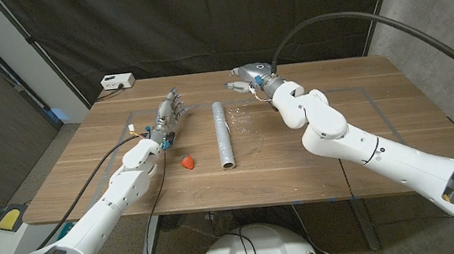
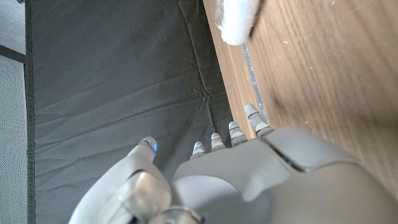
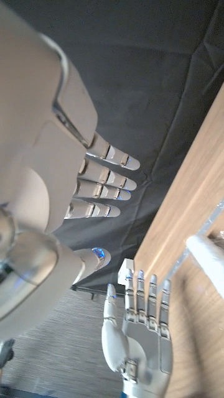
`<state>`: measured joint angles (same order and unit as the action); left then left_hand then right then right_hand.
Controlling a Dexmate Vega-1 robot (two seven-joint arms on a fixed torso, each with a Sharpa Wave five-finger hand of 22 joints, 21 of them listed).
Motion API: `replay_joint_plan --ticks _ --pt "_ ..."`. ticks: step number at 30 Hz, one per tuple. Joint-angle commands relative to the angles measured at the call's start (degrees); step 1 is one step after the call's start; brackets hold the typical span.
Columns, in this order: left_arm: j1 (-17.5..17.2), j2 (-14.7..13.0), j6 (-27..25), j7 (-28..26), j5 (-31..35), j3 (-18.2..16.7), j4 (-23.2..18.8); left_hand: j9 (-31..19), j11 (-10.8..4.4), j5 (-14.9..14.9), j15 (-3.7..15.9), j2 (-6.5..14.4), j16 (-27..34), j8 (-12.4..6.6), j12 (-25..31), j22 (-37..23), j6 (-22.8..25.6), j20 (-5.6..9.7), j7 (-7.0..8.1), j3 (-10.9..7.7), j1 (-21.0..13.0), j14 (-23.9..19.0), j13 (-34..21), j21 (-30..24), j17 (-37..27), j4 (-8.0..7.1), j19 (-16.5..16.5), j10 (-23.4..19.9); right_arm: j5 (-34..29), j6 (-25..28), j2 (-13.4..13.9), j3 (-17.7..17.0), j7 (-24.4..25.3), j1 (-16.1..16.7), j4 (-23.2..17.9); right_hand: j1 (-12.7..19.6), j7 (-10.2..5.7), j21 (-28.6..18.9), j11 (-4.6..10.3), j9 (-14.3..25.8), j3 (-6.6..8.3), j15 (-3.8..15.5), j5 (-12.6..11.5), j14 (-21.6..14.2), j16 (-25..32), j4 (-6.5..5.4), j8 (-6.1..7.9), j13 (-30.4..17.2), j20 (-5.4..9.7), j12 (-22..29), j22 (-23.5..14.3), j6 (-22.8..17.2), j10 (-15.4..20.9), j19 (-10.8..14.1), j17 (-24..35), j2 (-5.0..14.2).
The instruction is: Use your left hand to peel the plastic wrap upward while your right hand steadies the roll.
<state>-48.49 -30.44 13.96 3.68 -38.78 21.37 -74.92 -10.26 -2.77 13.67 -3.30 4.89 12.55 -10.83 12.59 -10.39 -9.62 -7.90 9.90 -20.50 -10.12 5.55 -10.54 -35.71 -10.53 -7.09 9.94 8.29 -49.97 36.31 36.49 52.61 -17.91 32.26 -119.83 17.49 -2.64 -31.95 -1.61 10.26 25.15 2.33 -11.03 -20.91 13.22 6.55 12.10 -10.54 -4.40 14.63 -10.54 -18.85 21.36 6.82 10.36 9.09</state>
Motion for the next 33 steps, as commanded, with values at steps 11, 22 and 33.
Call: replay_joint_plan --ticks 11,22,33 --pt "-0.94 -1.34 -0.25 1.92 -0.9 -0.42 -0.88 -0.24 0.1 0.35 -0.06 0.29 -0.14 -0.49 0.06 -0.18 0.44 -0.54 0.03 -0.14 -0.39 -0.49 -0.16 0.41 -0.26 0.41 2.54 -0.32 -8.4 3.65 -6.95 5.95 -31.24 -7.77 3.3 0.19 0.13 -0.1 -0.15 0.31 1.33 -0.02 -0.45 -0.14 -0.27 -0.69 -0.61 -0.14 1.2 -0.26 -0.35 -0.02 -0.22 0.9 0.38 1.14" --pt "-0.87 -2.02 -0.5 3.31 -1.17 -0.38 -0.93 -0.25 0.18 0.3 0.03 0.3 -0.19 -0.47 0.02 -0.19 0.58 -0.63 -0.05 -0.15 -0.5 -0.68 -0.17 0.55 -0.29 0.45 2.5 -0.46 -11.19 5.09 -9.25 7.38 -33.7 -7.43 4.73 2.08 0.39 0.0 0.22 0.35 2.29 0.5 -0.45 0.67 -0.82 0.04 -1.24 -0.16 2.13 -0.89 -0.42 1.35 -1.07 1.0 0.4 1.1" --pt "-0.93 -2.24 -0.51 4.85 -1.75 -0.31 -0.39 -0.26 0.17 0.25 -0.05 0.27 -0.27 -0.4 -0.09 -0.2 0.57 -0.74 -0.09 -0.11 -0.56 -0.8 -0.18 0.7 -0.33 0.46 2.45 -0.44 -12.84 5.03 -10.81 8.13 -35.2 -7.04 6.24 5.77 0.63 0.07 0.35 0.4 3.64 0.64 -0.41 1.57 -1.4 1.87 -1.31 -0.19 2.56 -1.46 -0.45 2.05 -1.79 1.34 0.28 1.05"
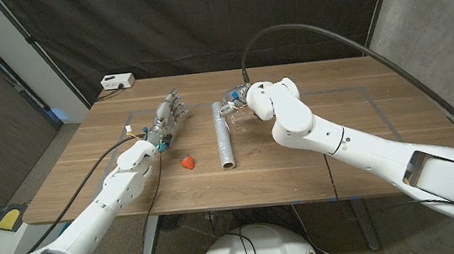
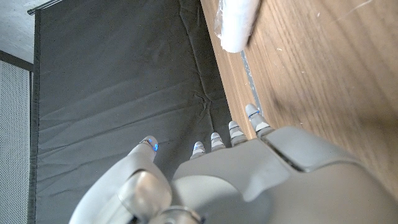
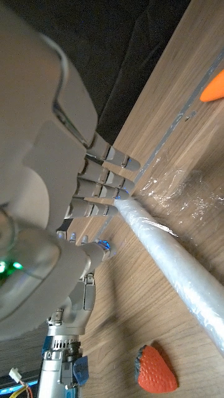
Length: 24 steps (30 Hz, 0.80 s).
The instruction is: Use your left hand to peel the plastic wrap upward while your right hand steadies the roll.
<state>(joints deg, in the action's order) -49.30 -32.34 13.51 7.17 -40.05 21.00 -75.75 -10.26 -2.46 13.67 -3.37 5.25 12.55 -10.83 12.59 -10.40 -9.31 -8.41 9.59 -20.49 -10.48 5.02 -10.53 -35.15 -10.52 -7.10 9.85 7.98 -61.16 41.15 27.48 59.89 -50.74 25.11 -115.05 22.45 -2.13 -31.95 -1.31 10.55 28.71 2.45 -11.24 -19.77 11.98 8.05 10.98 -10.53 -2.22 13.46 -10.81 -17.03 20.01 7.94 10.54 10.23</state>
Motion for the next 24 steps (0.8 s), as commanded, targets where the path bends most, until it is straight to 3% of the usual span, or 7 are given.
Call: replay_joint_plan --ticks 1,15,19,24 --pt "-0.17 -0.4 -0.08 1.43 -0.51 0.05 0.4 -0.26 -0.22 0.24 0.03 -0.09 -0.28 -0.4 -0.12 -0.19 0.27 -0.22 0.22 -0.11 -0.2 -0.26 -0.19 0.16 -0.34 0.47 2.54 -0.09 -1.48 -0.01 -1.82 0.79 -2.49 0.13 1.45 0.88 0.11 0.08 0.09 0.11 0.09 0.52 -0.18 0.44 -0.17 0.38 -0.21 -0.19 0.41 -0.3 -0.18 0.3 -0.46 0.21 0.11 -0.09" --pt "-1.29 -1.06 0.21 1.65 -0.86 -0.36 -0.8 -0.27 -0.17 0.19 -0.08 -0.13 -0.37 -0.35 -0.19 -0.2 0.29 -0.3 0.21 -0.02 -0.19 -0.32 -0.2 0.31 -0.38 0.42 2.49 -0.16 -2.39 -0.96 -2.43 1.26 -3.12 0.47 1.82 1.52 -0.1 0.25 0.25 0.14 -0.09 0.77 0.08 0.89 -0.08 -0.05 -0.22 -0.21 0.96 -0.53 -0.24 0.64 -0.74 -0.06 0.52 0.05" --pt "-1.5 -1.06 0.47 1.65 -0.91 -0.46 -0.88 -0.27 -0.1 0.18 -0.08 -0.15 -0.37 -0.36 -0.22 -0.21 0.34 -0.29 0.17 0.01 -0.17 -0.37 -0.2 0.35 -0.39 0.4 2.46 -0.14 -3.96 -1.49 -2.68 1.89 -3.64 0.18 2.06 2.81 -0.06 0.17 0.55 0.16 0.33 0.9 0.05 1.05 -0.15 0.38 -0.18 -0.22 0.98 -0.69 -0.25 0.75 -0.98 0.26 0.46 0.18" --pt "-1.8 -1.05 0.57 1.51 -1.0 -0.54 -0.94 -0.28 -0.13 0.15 -0.19 -0.17 -0.41 -0.33 -0.23 -0.22 0.34 -0.32 0.16 0.07 -0.12 -0.39 -0.2 0.42 -0.41 0.35 2.44 -0.22 -2.0 -2.38 -2.85 0.71 -3.57 0.48 2.36 3.22 -0.06 0.23 0.47 0.17 0.18 0.9 0.19 1.45 -0.21 0.27 -0.28 -0.23 1.12 -0.86 -0.28 1.18 -1.31 0.19 0.57 -0.03"
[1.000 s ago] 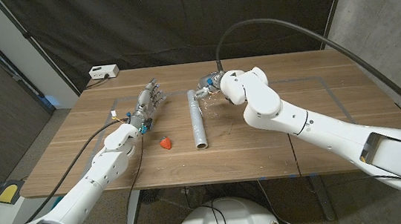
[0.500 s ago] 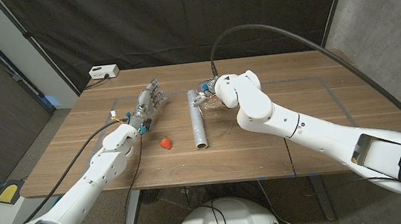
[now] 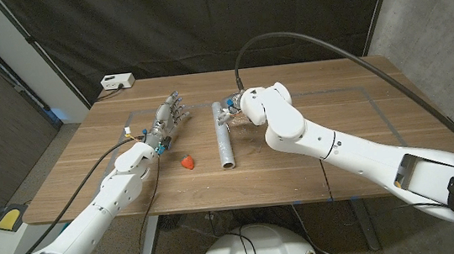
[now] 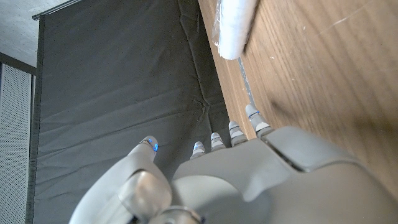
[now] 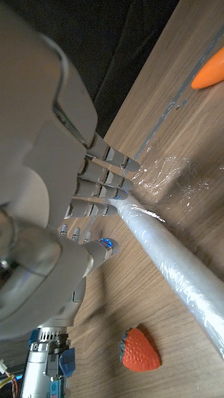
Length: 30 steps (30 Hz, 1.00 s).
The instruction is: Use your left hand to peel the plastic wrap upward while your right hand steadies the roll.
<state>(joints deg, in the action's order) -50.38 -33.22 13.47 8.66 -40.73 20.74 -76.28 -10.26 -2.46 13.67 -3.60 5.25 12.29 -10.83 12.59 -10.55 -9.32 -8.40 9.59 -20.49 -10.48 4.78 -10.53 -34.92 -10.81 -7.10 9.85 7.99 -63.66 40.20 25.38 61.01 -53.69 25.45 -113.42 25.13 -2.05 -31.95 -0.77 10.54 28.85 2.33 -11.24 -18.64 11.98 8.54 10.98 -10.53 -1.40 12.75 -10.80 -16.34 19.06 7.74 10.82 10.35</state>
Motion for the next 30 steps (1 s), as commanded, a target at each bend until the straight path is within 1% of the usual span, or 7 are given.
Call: replay_joint_plan --ticks 1,5,9,11,17,24,30 --pt "-0.75 -0.15 0.61 -0.03 -0.33 -0.28 -0.41 -0.28 -0.14 0.15 0.09 -0.17 -0.15 -0.33 -0.24 -0.06 0.36 -0.34 0.14 0.08 -0.12 -0.15 -0.21 0.2 -0.12 0.35 2.43 -0.21 0.08 -1.26 -0.83 -0.2 -0.89 0.07 0.79 0.51 -0.13 0.24 -0.1 0.19 -0.02 1.0 0.21 0.32 -0.19 -0.29 -0.28 -0.23 0.35 -0.15 -0.29 0.5 -0.37 0.38 0.32 -0.18" --pt "-0.84 -0.15 0.59 -0.22 -0.18 -0.21 -0.47 -0.28 -0.23 0.14 0.14 -0.17 -0.17 -0.33 -0.27 -0.07 0.39 -0.34 0.14 0.12 -0.09 -0.2 -0.21 0.25 -0.14 0.32 2.41 -0.22 -3.48 0.04 -1.55 1.31 -2.55 -0.14 0.75 -2.42 0.2 0.37 -0.58 0.21 -3.15 0.31 1.41 -0.11 0.19 -2.01 -0.23 -0.32 0.22 0.1 -0.37 0.84 0.46 0.38 0.66 -3.14" --pt "-0.46 0.0 0.61 -0.02 -0.01 0.0 -0.15 -0.29 -0.1 0.12 0.16 -0.18 -0.21 -0.33 -0.24 -0.07 0.46 -0.31 0.1 0.15 -0.07 -0.18 -0.21 0.3 -0.15 0.29 2.35 -0.35 -11.9 1.94 -3.14 3.76 -4.05 0.29 1.53 -5.96 2.23 -0.86 -1.85 0.22 -7.34 0.06 1.29 -4.01 1.15 -2.78 0.25 -0.55 -1.61 1.28 -0.34 0.16 4.16 4.69 0.45 -7.66" --pt "-0.16 0.14 0.63 0.18 0.05 0.14 0.12 -0.29 -0.05 0.12 0.15 -0.18 -0.23 -0.31 -0.29 -0.07 0.42 -0.31 0.15 0.16 -0.07 -0.17 -0.22 0.33 -0.15 0.28 2.34 -0.28 -15.71 2.53 -4.13 4.11 -4.72 1.0 2.14 -6.42 2.53 -1.3 -2.11 0.22 -8.04 0.07 1.12 -4.34 1.01 -2.7 0.35 -0.59 -2.28 1.4 -0.29 -0.15 4.65 6.13 0.36 -8.66" --pt "0.57 0.49 0.6 0.73 0.11 0.45 0.95 -0.29 -0.1 0.11 0.24 -0.18 -0.28 -0.28 -0.36 -0.08 0.39 -0.34 0.19 0.21 -0.05 -0.18 -0.22 0.42 -0.16 0.25 2.35 -0.22 -24.65 2.6 -7.85 3.5 -6.91 3.53 4.93 -6.36 2.74 -1.86 -2.09 0.24 -8.71 -0.03 0.86 -4.94 0.8 -2.18 0.56 -0.64 -3.56 1.51 -0.21 -0.88 5.25 8.1 0.15 -10.0" --pt "1.09 0.96 0.83 1.23 -0.07 0.53 2.06 -0.29 -0.04 0.1 0.24 -0.18 -0.32 -0.25 -0.38 -0.08 0.37 -0.37 0.14 0.24 -0.04 -0.18 -0.22 0.51 -0.17 0.23 2.34 -0.25 -32.89 2.28 -13.97 2.43 -5.45 7.31 10.55 -5.24 2.99 -4.0 -1.77 0.32 -8.95 1.8 0.05 -11.51 2.29 -1.35 1.07 -0.97 -1.6 2.99 -0.48 -2.97 9.74 13.93 0.4 -10.36" --pt "1.54 1.41 1.35 1.79 -0.19 0.54 3.27 -0.29 0.01 0.09 0.2 -0.17 -0.36 -0.2 -0.41 -0.09 0.3 -0.38 0.15 0.27 -0.04 -0.18 -0.22 0.58 -0.18 0.2 2.29 -0.27 -35.08 2.28 -19.35 1.07 -6.43 8.67 16.11 -2.24 2.74 -4.47 -1.02 0.34 -8.12 1.12 0.03 -10.09 1.43 -0.09 0.46 -1.11 -1.73 1.99 -1.05 -1.73 7.58 13.7 0.81 -9.25"
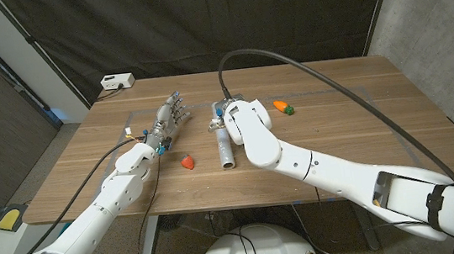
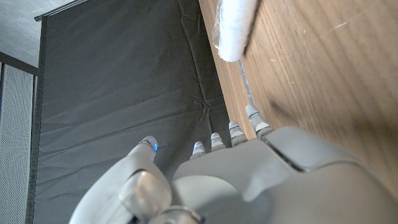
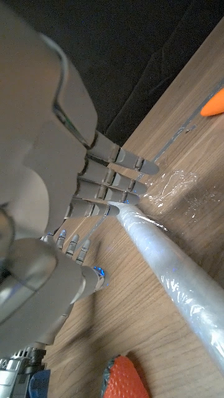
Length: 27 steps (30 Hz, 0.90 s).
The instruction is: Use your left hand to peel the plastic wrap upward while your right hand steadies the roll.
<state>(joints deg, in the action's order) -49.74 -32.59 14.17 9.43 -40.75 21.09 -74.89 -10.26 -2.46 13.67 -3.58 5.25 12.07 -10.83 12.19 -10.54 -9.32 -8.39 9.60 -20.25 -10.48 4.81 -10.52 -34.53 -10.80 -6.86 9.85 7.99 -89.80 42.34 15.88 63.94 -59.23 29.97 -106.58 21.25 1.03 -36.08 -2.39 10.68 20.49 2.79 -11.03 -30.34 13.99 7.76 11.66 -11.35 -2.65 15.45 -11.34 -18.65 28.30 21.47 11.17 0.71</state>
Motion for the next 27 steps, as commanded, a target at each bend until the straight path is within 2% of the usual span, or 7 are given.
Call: replay_joint_plan --ticks 1,4,8,12,14,23,27 --pt "1.0 0.86 0.7 1.17 -0.23 0.19 2.1 -0.29 -0.01 0.09 0.16 -0.17 -0.14 -0.2 0.0 -0.1 0.31 -0.36 0.19 0.04 -0.04 -0.22 -0.23 0.18 -0.2 -0.04 2.26 -0.3 -8.79 0.63 -10.72 -2.2 -0.41 4.43 10.23 2.3 -0.3 -0.31 0.23 0.21 0.5 0.48 -0.17 2.29 -0.86 0.85 -0.33 -0.31 -0.69 -0.93 -0.59 0.88 -2.14 -0.39 0.56 0.9" --pt "1.27 1.04 0.84 1.54 -0.33 0.21 2.69 -0.3 -0.12 0.08 0.13 -0.16 -0.16 -0.21 -0.04 -0.1 0.33 -0.35 0.09 0.05 -0.04 -0.23 -0.23 0.22 -0.2 -0.05 2.24 -0.26 -9.01 1.45 -12.82 -2.52 -0.37 4.32 13.04 3.66 -0.16 -0.1 0.05 0.22 0.75 -0.65 0.09 5.39 -2.07 1.07 -0.62 -0.36 -1.24 -1.71 -0.76 1.98 -4.0 -1.83 0.79 1.76" --pt "1.53 1.24 1.03 1.75 -0.42 0.15 3.38 -0.3 -0.07 0.08 0.09 -0.16 -0.19 -0.2 -0.04 -0.11 0.34 -0.34 0.12 0.07 -0.04 -0.22 -0.23 0.27 -0.21 -0.06 2.19 -0.33 -9.75 2.9 -15.36 -2.25 -0.33 3.78 16.77 5.08 0.08 0.34 -0.24 0.24 1.05 -1.26 0.26 7.41 -2.71 1.27 -0.81 -0.38 -1.24 -2.41 -0.72 2.96 -5.82 -3.48 0.9 2.65" --pt "1.92 1.46 1.2 2.17 -0.51 0.14 4.22 -0.3 -0.06 0.07 0.12 -0.14 -0.19 -0.19 -0.08 -0.11 0.34 -0.35 0.09 0.09 -0.04 -0.26 -0.23 0.34 -0.21 -0.08 2.23 -0.29 -7.21 3.88 -17.38 -2.23 1.4 2.94 20.37 4.41 0.03 0.79 0.04 0.26 0.63 -1.43 0.6 8.57 -2.74 0.22 -1.12 -0.39 -0.81 -2.89 -0.55 4.43 -7.26 -4.81 1.29 3.6" --pt "2.12 1.6 1.24 2.38 -0.58 0.15 4.66 -0.3 -0.06 0.07 0.18 -0.14 -0.2 -0.2 -0.09 -0.11 0.36 -0.33 0.1 0.1 -0.03 -0.27 -0.24 0.36 -0.21 -0.08 2.19 -0.27 -6.99 4.66 -18.09 -1.46 1.98 2.11 22.46 4.18 -0.04 1.13 -0.11 0.29 0.16 -1.71 0.74 9.94 -2.98 -0.04 -1.27 -0.38 -0.55 -3.55 -0.4 5.65 -9.33 -5.75 1.39 3.68" --pt "3.55 2.35 1.6 3.57 -0.63 0.32 7.4 -0.3 -0.27 0.06 0.17 -0.12 -0.29 -0.19 -0.15 -0.12 0.38 -0.33 0.11 0.14 -0.05 -0.21 -0.24 0.51 -0.22 -0.11 2.18 -0.26 -6.63 9.17 -20.48 1.63 1.56 -1.72 29.98 4.04 0.6 1.34 -0.18 0.29 -0.54 -1.81 0.78 10.98 -3.13 0.02 -1.33 -0.38 -0.68 -3.77 -0.25 7.07 -10.58 -6.27 1.31 3.03" --pt "4.34 2.66 1.71 4.2 -0.51 0.51 8.52 -0.3 -0.1 0.06 0.13 -0.12 -0.31 -0.17 -0.13 -0.12 0.35 -0.36 0.13 0.16 -0.05 -0.21 -0.24 0.56 -0.22 -0.11 2.15 -0.37 -6.02 11.17 -21.67 2.85 0.91 -3.38 32.98 5.23 1.93 1.8 -0.49 0.28 -0.73 -1.72 0.49 12.78 -3.34 0.5 -1.74 -0.39 -0.38 -4.36 -0.07 10.48 -13.62 -7.39 1.13 3.09"
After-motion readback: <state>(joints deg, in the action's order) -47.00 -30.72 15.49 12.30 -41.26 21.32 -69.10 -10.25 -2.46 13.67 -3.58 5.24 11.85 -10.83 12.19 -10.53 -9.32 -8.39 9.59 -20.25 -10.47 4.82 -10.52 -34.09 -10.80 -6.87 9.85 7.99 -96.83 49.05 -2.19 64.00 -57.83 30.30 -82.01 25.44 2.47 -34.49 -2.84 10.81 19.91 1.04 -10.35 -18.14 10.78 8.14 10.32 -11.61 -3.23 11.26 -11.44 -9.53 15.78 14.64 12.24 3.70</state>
